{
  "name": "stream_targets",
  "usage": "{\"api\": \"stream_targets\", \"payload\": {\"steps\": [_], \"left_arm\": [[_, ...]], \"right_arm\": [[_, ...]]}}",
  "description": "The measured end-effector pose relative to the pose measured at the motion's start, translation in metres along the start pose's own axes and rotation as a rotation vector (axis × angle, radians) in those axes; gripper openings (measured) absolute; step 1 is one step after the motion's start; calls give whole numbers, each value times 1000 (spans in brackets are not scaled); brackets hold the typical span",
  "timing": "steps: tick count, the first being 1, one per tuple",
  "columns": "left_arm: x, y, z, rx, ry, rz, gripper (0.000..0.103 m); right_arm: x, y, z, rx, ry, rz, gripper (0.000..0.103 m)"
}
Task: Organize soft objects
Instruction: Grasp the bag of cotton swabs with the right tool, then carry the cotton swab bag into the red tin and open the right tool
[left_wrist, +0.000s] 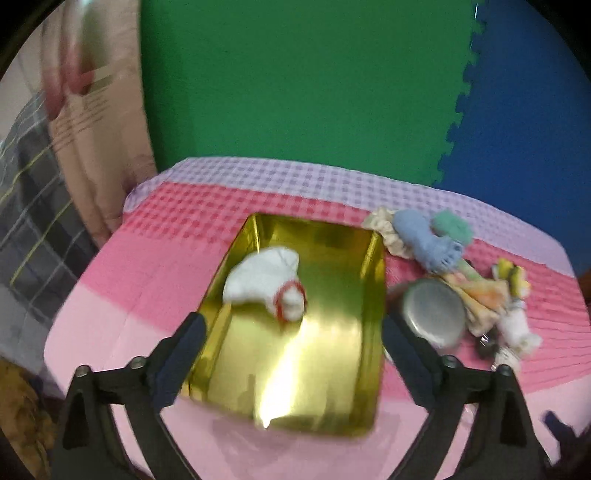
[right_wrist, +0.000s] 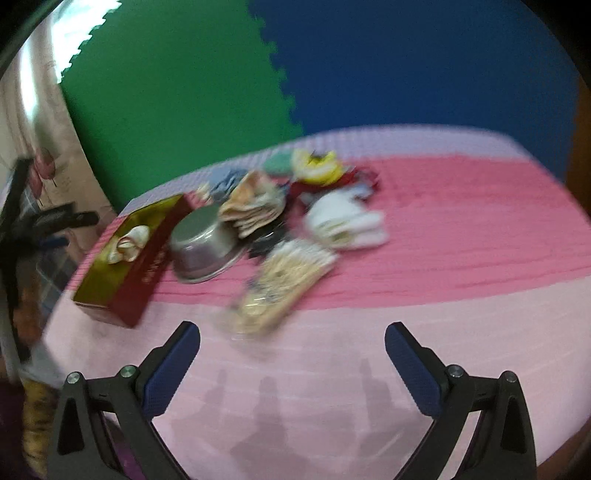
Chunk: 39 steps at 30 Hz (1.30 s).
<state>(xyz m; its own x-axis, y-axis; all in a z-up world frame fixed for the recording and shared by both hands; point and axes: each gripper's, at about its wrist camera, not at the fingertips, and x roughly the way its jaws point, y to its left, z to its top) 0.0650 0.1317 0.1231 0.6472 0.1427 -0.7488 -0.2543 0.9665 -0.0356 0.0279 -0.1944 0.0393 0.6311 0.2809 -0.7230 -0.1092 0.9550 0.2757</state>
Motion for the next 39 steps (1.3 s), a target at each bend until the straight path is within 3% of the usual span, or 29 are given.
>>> {"api": "stream_targets", "payload": {"steps": [3, 8, 15, 18, 19, 20, 21, 22, 24, 31, 35, 39], "left_arm": [[-26, 5, -30, -30, 2, -24, 97], [-55, 16, -75, -33, -1, 12, 98], [-41, 35, -98, -95, 83, -21, 98], [-37, 34, -104, -83, 91, -23, 98], [-36, 33, -106, -75, 94, -22, 98], [-35, 32, -106, -69, 97, -26, 98], [-34, 30, -107, -61, 101, -33, 98], [-33, 27, -109, -52, 106, -37, 98], [-31, 24, -110, -39, 118, -40, 98], [-40, 23, -109, -34, 74, -15, 98], [-40, 31, -107, -70, 65, 4, 98], [-40, 38, -105, -93, 53, 37, 98]], "right_arm": [[24, 3, 8, 96, 107, 30, 103], [50, 8, 21, 174, 141, -4, 103], [81, 31, 40, 181, 216, -120, 100], [98, 33, 38, 200, 293, -160, 84], [97, 35, 40, 190, 275, -176, 70], [99, 36, 42, 181, 280, -194, 67], [99, 37, 43, 175, 279, -204, 56], [98, 36, 44, 169, 280, -207, 40], [96, 34, 44, 140, 283, -220, 26], [58, 19, 30, 102, 260, -75, 20], [29, 54, 36, -8, 228, 17, 20], [28, 110, 66, -116, 214, 139, 20]]}}
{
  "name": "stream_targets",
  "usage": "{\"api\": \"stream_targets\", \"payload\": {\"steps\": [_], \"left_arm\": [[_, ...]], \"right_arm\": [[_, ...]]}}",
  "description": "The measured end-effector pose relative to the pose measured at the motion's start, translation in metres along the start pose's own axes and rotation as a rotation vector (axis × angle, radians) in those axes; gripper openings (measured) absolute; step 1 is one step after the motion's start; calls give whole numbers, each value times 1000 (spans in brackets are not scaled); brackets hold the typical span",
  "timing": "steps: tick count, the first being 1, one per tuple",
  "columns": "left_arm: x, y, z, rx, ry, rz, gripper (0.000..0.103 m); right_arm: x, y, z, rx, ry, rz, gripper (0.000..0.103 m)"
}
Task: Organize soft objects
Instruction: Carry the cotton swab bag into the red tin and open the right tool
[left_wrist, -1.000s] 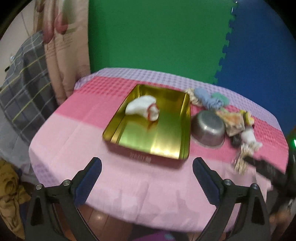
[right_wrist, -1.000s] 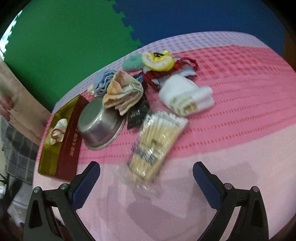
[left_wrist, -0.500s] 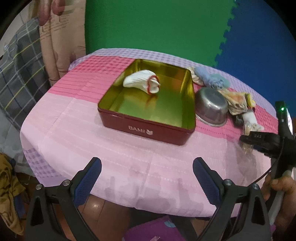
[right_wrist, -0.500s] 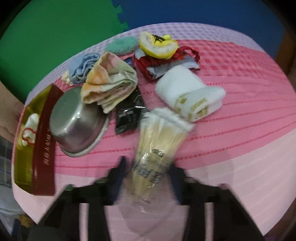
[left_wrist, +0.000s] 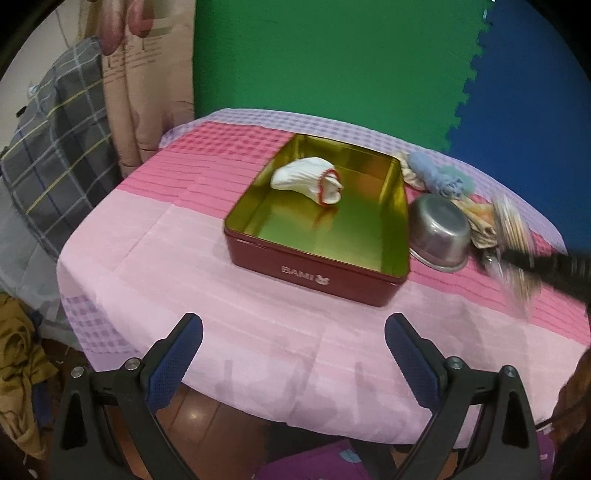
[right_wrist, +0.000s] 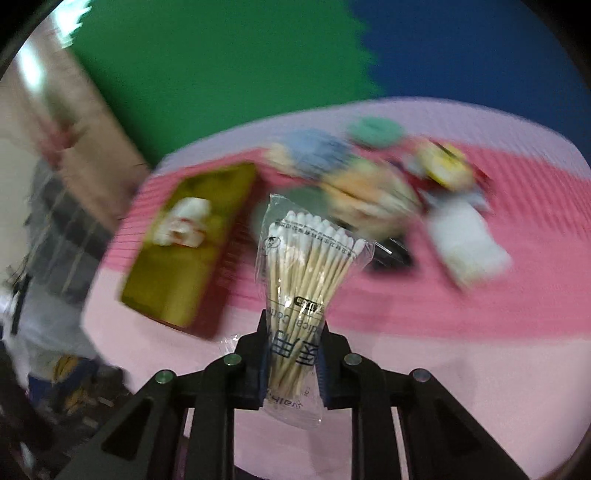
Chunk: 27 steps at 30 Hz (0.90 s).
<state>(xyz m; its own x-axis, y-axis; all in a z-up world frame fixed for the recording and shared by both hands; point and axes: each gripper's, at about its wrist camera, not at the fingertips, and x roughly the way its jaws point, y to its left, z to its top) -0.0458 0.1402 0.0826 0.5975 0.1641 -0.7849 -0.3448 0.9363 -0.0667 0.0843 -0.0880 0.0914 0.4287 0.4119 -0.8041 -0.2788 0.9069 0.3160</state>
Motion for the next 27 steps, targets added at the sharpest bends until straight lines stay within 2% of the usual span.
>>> {"api": "stream_targets", "payload": {"steps": [4, 8, 15, 21, 27], "left_arm": [[-1, 6, 2, -28, -14, 21, 98], [-3, 11, 4, -31, -48, 59, 98], [2, 15, 6, -31, -29, 61, 98], [5, 16, 7, -37, -19, 57, 98], [7, 13, 5, -22, -6, 59, 98]], "right_arm": [[25, 49, 46, -100, 12, 75, 20], [52, 91, 72, -183, 32, 69, 20], [126, 128, 104, -253, 97, 32, 20], [170, 132, 112, -269, 143, -24, 20], [187, 132, 108, -315, 145, -100, 24]]}}
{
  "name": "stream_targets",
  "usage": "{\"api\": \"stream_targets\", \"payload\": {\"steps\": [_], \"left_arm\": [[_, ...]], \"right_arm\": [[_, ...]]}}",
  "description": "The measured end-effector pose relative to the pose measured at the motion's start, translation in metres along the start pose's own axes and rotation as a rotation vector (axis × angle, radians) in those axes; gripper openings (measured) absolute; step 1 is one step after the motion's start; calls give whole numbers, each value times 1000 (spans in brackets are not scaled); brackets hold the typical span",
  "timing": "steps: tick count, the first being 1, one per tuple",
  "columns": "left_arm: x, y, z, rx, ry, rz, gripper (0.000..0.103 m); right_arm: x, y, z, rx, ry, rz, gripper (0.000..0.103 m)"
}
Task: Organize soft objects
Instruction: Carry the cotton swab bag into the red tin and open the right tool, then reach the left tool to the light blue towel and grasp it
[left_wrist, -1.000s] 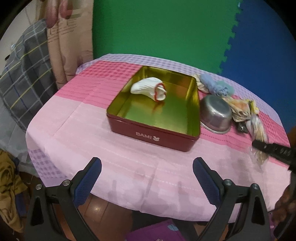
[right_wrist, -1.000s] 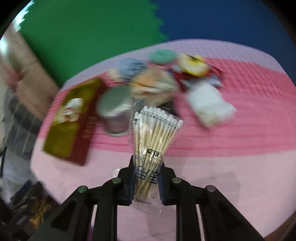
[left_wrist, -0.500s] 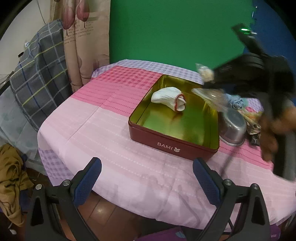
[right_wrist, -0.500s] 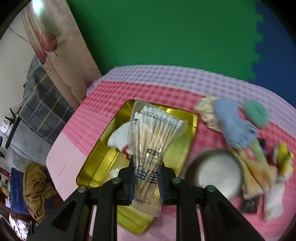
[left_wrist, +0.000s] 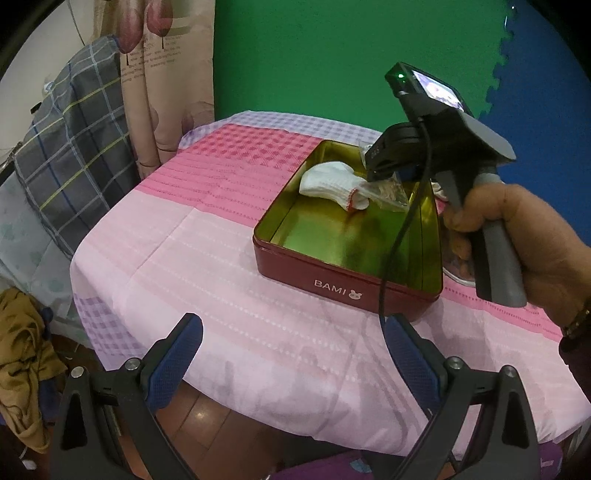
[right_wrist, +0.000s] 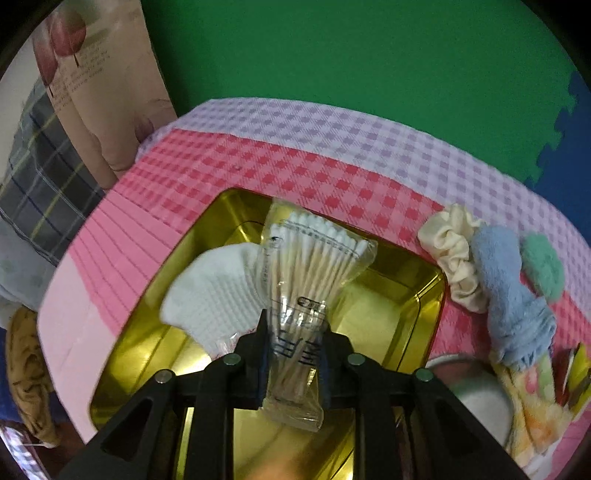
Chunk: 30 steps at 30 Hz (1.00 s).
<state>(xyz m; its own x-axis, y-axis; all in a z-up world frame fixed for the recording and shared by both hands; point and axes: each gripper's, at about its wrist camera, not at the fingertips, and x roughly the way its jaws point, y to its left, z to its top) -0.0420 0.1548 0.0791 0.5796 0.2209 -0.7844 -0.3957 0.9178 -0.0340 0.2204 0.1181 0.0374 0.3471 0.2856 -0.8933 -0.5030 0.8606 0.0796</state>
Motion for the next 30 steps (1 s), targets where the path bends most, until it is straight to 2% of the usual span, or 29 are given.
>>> {"api": "stream_targets", "payload": {"steps": [2, 5, 7, 10, 14, 17, 20, 23, 24, 27, 30], "left_arm": [[1, 0, 0, 4, 4, 2, 98], [2, 0, 0, 8, 3, 4, 98], [2, -2, 0, 16, 0, 11, 98], [3, -4, 0, 28, 3, 16, 98], [2, -7, -2, 45, -7, 31, 98], [1, -8, -3, 52, -10, 22, 98], [-1, -10, -4, 59, -12, -1, 98], [-4, -14, -6, 78, -16, -40, 98], [-6, -16, -6, 84, -18, -65, 98], [-17, -23, -1, 94, -25, -170, 98], [-27, -38, 12, 116, -1, -296, 98]], "right_arm": [[3, -2, 0, 3, 7, -20, 27], [4, 0, 3, -8, -6, -74, 35], [-2, 1, 3, -12, -36, -80, 43], [-27, -6, -1, 14, -128, -29, 54], [-61, -26, -12, 69, -229, 23, 54], [-103, -65, -47, 169, -363, 33, 54], [-135, -109, -94, 233, -445, -91, 54], [-159, -163, -153, 276, -508, -333, 57], [-163, -186, -173, 284, -515, -440, 61], [-166, -252, -212, 341, -444, -662, 61], [-162, -310, -238, 416, -366, -783, 61]]}}
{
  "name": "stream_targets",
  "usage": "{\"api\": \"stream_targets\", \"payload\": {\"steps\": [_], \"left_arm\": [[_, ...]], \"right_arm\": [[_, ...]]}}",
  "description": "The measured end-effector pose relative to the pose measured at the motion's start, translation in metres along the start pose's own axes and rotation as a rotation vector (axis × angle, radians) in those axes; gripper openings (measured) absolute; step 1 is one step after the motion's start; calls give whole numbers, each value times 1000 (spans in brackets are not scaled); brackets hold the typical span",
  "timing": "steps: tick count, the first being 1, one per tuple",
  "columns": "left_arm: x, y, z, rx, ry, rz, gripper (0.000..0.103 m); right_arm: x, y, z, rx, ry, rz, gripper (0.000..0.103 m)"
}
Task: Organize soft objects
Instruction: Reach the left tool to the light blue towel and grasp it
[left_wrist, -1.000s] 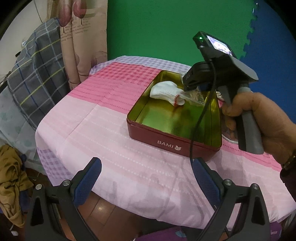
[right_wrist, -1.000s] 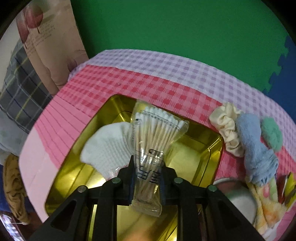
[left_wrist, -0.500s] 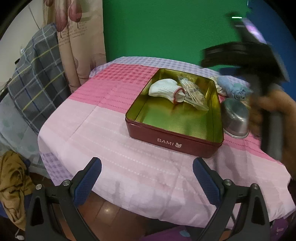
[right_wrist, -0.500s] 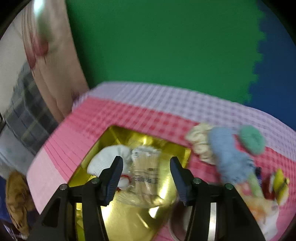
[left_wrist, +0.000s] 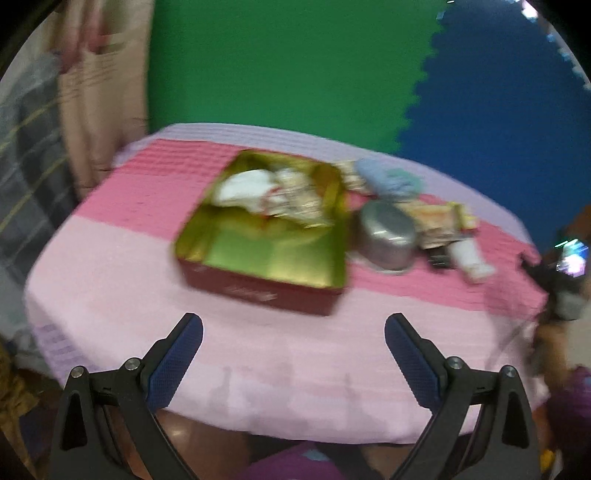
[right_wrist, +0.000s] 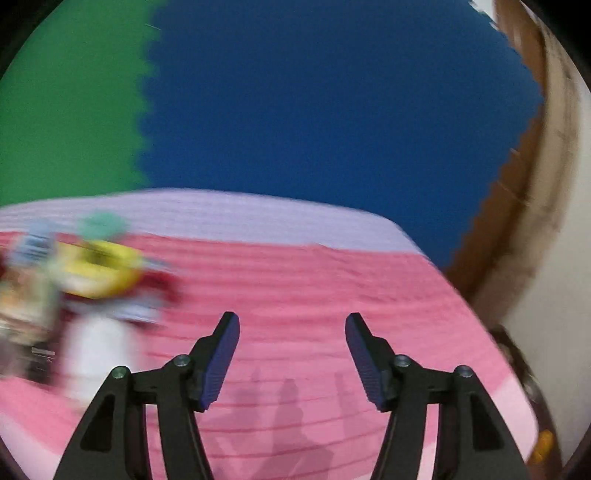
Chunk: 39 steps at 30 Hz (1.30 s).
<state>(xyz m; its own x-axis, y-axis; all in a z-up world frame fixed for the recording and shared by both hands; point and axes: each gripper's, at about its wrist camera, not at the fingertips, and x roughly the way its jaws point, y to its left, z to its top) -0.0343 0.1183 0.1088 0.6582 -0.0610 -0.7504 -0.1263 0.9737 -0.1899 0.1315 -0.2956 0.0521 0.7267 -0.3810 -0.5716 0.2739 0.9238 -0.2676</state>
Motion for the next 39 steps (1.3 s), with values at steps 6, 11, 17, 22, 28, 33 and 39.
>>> {"api": "stream_targets", "payload": {"steps": [6, 11, 17, 22, 28, 33, 39], "left_arm": [[24, -45, 77, 6, 98, -209, 98], [85, -79, 153, -81, 212, -364, 98], [185, -101, 203, -148, 359, -333, 97], [231, -95, 201, -228, 436, -339, 96], [264, -91, 203, -247, 455, -290, 97], [282, -81, 196, -297, 479, -302, 96], [286, -83, 201, -256, 442, -311, 17]], "right_arm": [[49, -30, -9, 35, 156, -6, 61], [42, -26, -12, 1, 115, 52, 63], [44, -34, -11, 67, 115, 125, 63], [44, -35, -13, 94, 111, 173, 63], [46, -36, -13, 86, 127, 205, 63], [48, -36, -13, 93, 125, 215, 63], [53, -34, -12, 83, 145, 215, 63]]}}
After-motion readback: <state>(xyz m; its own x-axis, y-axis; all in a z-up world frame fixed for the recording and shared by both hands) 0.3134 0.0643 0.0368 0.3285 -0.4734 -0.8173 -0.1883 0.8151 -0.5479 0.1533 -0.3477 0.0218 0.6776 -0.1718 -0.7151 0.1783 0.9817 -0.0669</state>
